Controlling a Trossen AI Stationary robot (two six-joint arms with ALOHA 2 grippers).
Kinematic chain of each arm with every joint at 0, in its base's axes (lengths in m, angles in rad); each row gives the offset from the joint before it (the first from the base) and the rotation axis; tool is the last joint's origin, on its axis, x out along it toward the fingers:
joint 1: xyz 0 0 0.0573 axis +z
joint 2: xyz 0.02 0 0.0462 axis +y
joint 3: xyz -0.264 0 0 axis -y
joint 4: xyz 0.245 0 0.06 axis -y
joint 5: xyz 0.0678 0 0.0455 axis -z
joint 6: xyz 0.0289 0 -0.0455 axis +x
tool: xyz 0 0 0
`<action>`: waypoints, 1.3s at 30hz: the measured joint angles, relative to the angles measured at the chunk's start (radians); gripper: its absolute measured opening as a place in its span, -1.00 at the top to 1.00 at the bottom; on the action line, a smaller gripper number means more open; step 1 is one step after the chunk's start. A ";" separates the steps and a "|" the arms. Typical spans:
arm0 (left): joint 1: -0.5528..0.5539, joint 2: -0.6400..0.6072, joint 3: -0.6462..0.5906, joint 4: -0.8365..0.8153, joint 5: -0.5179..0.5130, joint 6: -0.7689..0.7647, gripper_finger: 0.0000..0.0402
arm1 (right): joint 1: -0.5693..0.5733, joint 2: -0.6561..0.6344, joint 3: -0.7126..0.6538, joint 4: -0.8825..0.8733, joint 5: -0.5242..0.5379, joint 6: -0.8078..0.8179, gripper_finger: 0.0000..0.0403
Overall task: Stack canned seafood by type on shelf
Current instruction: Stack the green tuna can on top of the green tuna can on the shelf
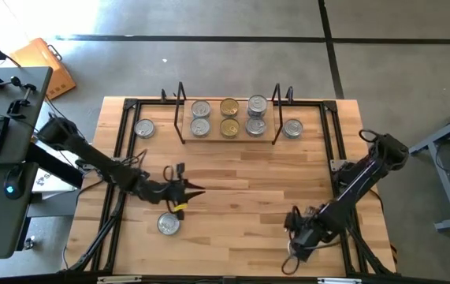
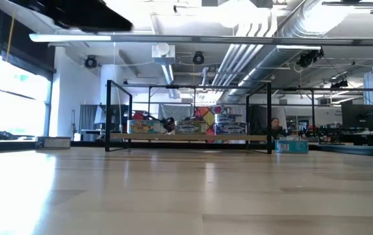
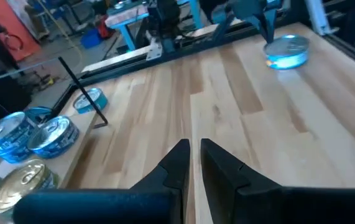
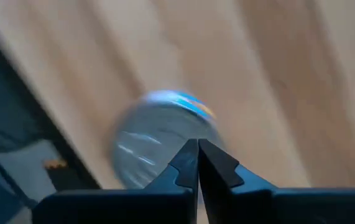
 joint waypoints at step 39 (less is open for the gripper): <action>-0.108 0.187 0.018 -0.498 0.240 -0.643 1.00 | -0.466 0.000 -0.599 1.442 0.561 -0.907 1.00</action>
